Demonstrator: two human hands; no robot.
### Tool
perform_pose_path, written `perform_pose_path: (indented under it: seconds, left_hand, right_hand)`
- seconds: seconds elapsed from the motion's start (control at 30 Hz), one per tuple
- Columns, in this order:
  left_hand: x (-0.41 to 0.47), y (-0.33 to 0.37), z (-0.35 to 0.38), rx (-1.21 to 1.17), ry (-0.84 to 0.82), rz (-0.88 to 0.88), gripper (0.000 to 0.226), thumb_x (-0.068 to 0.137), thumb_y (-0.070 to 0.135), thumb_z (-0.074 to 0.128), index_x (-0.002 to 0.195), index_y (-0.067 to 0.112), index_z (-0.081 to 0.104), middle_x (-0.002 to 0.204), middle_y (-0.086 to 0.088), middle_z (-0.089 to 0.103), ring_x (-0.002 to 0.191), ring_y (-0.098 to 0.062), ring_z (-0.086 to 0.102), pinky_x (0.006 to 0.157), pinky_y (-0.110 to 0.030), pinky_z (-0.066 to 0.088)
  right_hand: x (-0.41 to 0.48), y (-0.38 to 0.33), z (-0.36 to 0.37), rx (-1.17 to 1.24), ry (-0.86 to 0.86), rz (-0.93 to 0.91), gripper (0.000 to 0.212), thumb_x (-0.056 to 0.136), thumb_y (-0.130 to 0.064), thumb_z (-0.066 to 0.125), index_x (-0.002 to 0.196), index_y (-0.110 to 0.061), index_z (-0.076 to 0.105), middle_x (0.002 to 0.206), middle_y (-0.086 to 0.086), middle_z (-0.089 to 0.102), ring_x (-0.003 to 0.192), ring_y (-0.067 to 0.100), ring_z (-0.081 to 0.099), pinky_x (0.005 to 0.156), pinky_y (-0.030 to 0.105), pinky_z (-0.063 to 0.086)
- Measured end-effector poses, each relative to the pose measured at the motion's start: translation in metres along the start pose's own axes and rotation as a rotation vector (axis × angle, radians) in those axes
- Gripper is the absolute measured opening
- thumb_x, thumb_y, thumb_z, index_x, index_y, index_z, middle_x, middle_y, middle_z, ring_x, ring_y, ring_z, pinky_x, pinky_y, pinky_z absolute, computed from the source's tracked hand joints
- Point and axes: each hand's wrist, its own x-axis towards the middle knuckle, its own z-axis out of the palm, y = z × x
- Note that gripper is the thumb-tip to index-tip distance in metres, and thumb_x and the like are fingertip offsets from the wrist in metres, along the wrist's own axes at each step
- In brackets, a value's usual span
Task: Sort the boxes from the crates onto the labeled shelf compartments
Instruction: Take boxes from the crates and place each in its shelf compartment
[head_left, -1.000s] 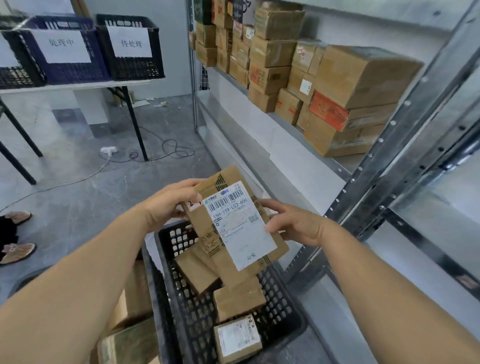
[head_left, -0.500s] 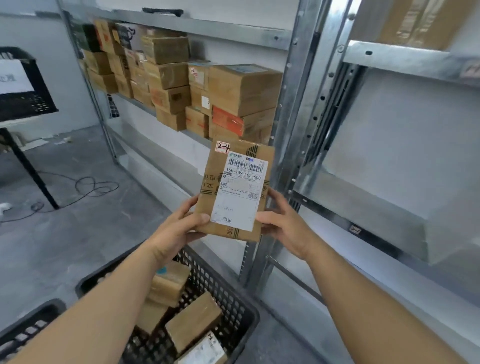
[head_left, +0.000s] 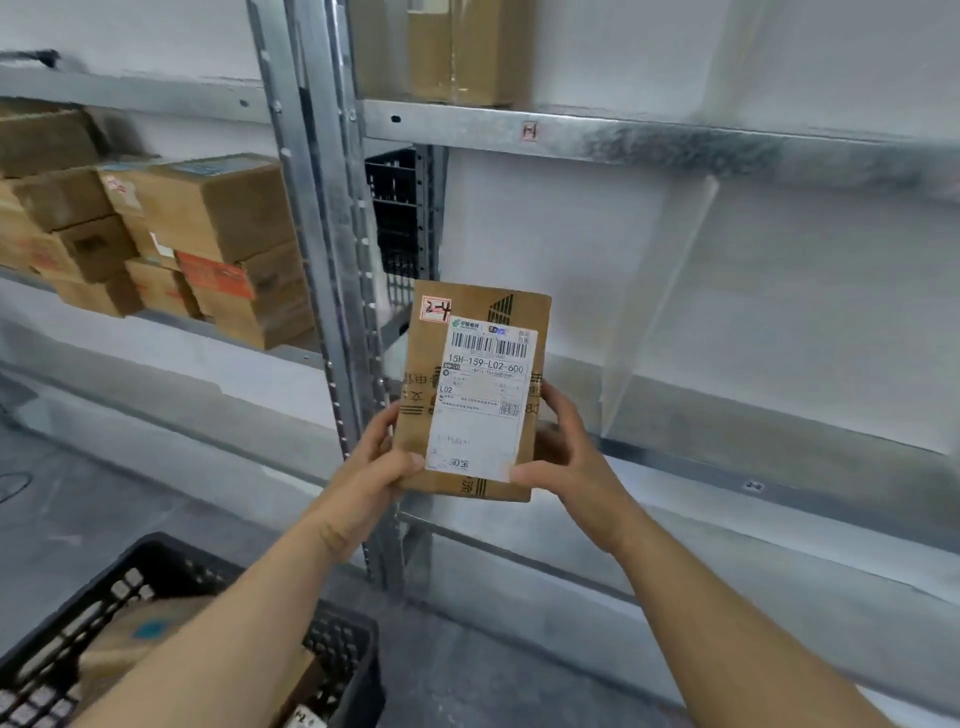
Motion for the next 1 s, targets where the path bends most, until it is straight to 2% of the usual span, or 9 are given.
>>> perform_pose_path:
  seconds: [0.1,0.23,0.37,0.47,0.57,0.67,0.77,0.83,1.0]
  left_hand:
    - [0.006,-0.008,0.047,0.007,-0.061,-0.025,0.092,0.051,0.028,0.072,0.138,0.027,0.039,0.119,-0.002,0.067,0.107,-0.022,0.064,0.090,-0.035,0.048]
    - [0.015,-0.015,0.098,0.142,-0.197,-0.074,0.095,0.053,0.037,0.075,0.139,0.030,0.036,0.122,0.000,0.066,0.113,-0.020,0.062,0.102,-0.039,0.043]
    - [0.028,-0.015,0.140,0.234,-0.287,-0.108,0.085,0.059,0.057,0.069,0.136,0.034,0.042,0.122,0.006,0.065,0.116,-0.017,0.059,0.100,-0.038,0.045]
    - [0.038,-0.016,0.161,0.309,-0.303,-0.098,0.079,0.068,0.072,0.059,0.136,0.035,0.043,0.124,0.008,0.063,0.117,-0.016,0.058,0.104,-0.045,0.043]
    - [0.045,-0.017,0.186,0.500,-0.302,-0.012,0.054,0.086,0.055,0.057,0.135,0.035,0.043,0.124,0.007,0.062,0.114,-0.015,0.058,0.103,-0.045,0.044]
    - [0.046,-0.018,0.213,0.681,-0.371,0.101,0.053,0.089,0.041,0.060,0.137,0.033,0.039,0.125,0.006,0.060,0.116,-0.017,0.056,0.104,-0.046,0.042]
    - [0.043,-0.021,0.241,0.774,-0.463,0.201,0.059,0.088,0.041,0.062,0.141,0.032,0.035,0.130,0.005,0.055,0.119,-0.017,0.053,0.100,-0.037,0.043]
    - [0.040,-0.025,0.260,0.844,-0.520,0.291,0.063,0.087,0.044,0.063,0.142,0.031,0.034,0.137,0.002,0.050,0.122,-0.019,0.051,0.101,-0.040,0.044]
    - [0.030,-0.027,0.315,0.989,-0.629,0.495,0.074,0.083,0.056,0.061,0.145,0.031,0.030,0.148,0.002,0.040,0.128,-0.019,0.046,0.100,-0.041,0.044]
  right_hand:
    - [-0.032,-0.001,-0.043,-0.013,0.046,0.000,0.091,0.065,-0.025,0.072,0.137,-0.054,0.025,0.120,-0.016,0.065,0.111,0.005,0.061,0.077,0.018,0.053]
    - [-0.070,0.003,-0.096,-0.040,0.156,-0.013,0.098,0.055,-0.031,0.075,0.140,-0.049,0.029,0.117,-0.004,0.068,0.110,0.014,0.063,0.087,0.030,0.054]
    - [-0.112,0.009,-0.136,-0.073,0.289,-0.013,0.091,0.064,-0.014,0.072,0.137,-0.049,0.033,0.112,-0.003,0.070,0.105,0.010,0.065,0.082,0.027,0.055]
    - [-0.138,0.006,-0.152,-0.106,0.354,0.006,0.089,0.064,-0.016,0.074,0.134,-0.054,0.033,0.109,-0.010,0.070,0.105,0.006,0.065,0.084,0.026,0.054]
    - [-0.168,-0.003,-0.160,-0.119,0.485,0.016,0.089,0.061,-0.019,0.076,0.130,-0.057,0.033,0.106,-0.012,0.070,0.103,0.005,0.065,0.077,0.020,0.054]
    - [-0.201,-0.010,-0.165,-0.124,0.612,0.024,0.088,0.061,-0.014,0.073,0.128,-0.056,0.034,0.101,-0.008,0.073,0.100,0.007,0.067,0.076,0.019,0.053]
    - [-0.232,-0.018,-0.168,-0.146,0.712,0.033,0.086,0.064,-0.010,0.069,0.128,-0.055,0.034,0.102,-0.003,0.073,0.099,0.007,0.067,0.076,0.017,0.052]
    - [-0.252,-0.020,-0.170,-0.161,0.780,0.035,0.085,0.063,-0.010,0.069,0.128,-0.053,0.034,0.101,-0.002,0.073,0.097,0.008,0.068,0.074,0.015,0.051]
    - [-0.302,-0.031,-0.180,-0.197,0.900,0.050,0.090,0.048,-0.029,0.073,0.126,-0.055,0.037,0.106,-0.001,0.071,0.100,0.008,0.067,0.073,0.017,0.053]
